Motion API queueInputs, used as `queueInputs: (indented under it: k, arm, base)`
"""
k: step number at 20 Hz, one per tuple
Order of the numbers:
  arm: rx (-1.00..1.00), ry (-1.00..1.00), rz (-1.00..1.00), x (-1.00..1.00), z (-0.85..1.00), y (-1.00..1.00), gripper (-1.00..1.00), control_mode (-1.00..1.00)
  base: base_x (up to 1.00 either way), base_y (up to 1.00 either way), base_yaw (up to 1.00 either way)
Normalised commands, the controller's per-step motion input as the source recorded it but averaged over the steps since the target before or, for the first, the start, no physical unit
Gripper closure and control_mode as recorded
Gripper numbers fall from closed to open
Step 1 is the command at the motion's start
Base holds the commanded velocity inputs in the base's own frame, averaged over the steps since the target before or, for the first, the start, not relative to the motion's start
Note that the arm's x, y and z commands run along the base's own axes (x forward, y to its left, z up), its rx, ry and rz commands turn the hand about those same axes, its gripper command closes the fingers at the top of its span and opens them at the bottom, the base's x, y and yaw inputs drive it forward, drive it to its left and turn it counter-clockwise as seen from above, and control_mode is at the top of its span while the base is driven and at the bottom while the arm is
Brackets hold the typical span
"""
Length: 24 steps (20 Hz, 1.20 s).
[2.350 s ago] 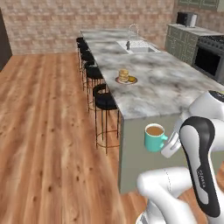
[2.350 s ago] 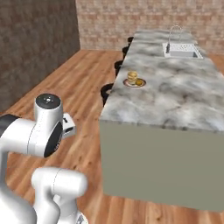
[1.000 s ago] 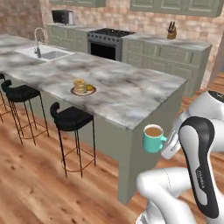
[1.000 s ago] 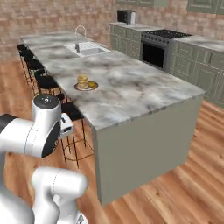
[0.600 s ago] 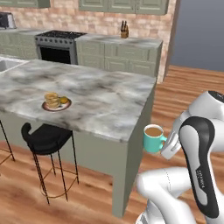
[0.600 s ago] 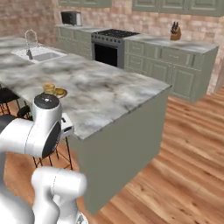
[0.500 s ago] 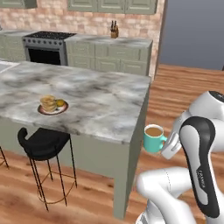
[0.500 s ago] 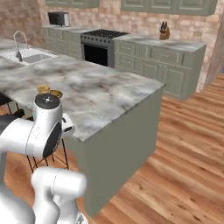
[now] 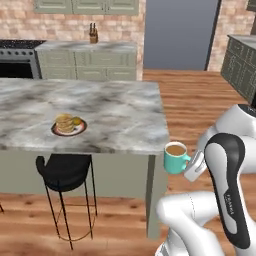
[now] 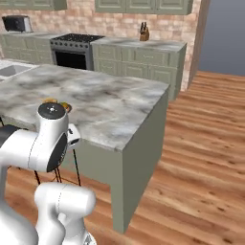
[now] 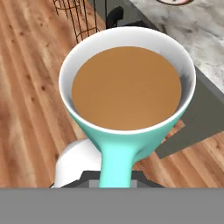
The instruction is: Pick up the brewed coffee from the coffee machine and place it next to the breakfast plate on the dining counter.
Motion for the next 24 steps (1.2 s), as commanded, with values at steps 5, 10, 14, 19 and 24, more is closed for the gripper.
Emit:
queueInputs:
  k: [5, 10, 14, 19, 24]
  arm:
    - [0.00, 0.00, 0.00, 0.00, 0.00, 0.00, 1.00, 1.00]
    - [0.00, 0.00, 0.00, 0.00, 0.00, 0.00, 1.00, 1.00]
    - [0.00, 0.00, 0.00, 0.00, 0.00, 0.00, 1.00, 1.00]
    - [0.00, 0.00, 0.00, 0.00, 0.00, 0.00, 1.00, 1.00]
    - [0.00, 0.00, 0.00, 0.00, 0.00, 0.00, 1.00, 1.00]
  base:
    - [-0.10, 1.00, -0.41]
    - [0.15, 1.00, -0.38]
    - [0.29, 0.92, -0.38]
    - [0.54, 0.47, -0.35]
    - [0.76, 0.15, -0.26]
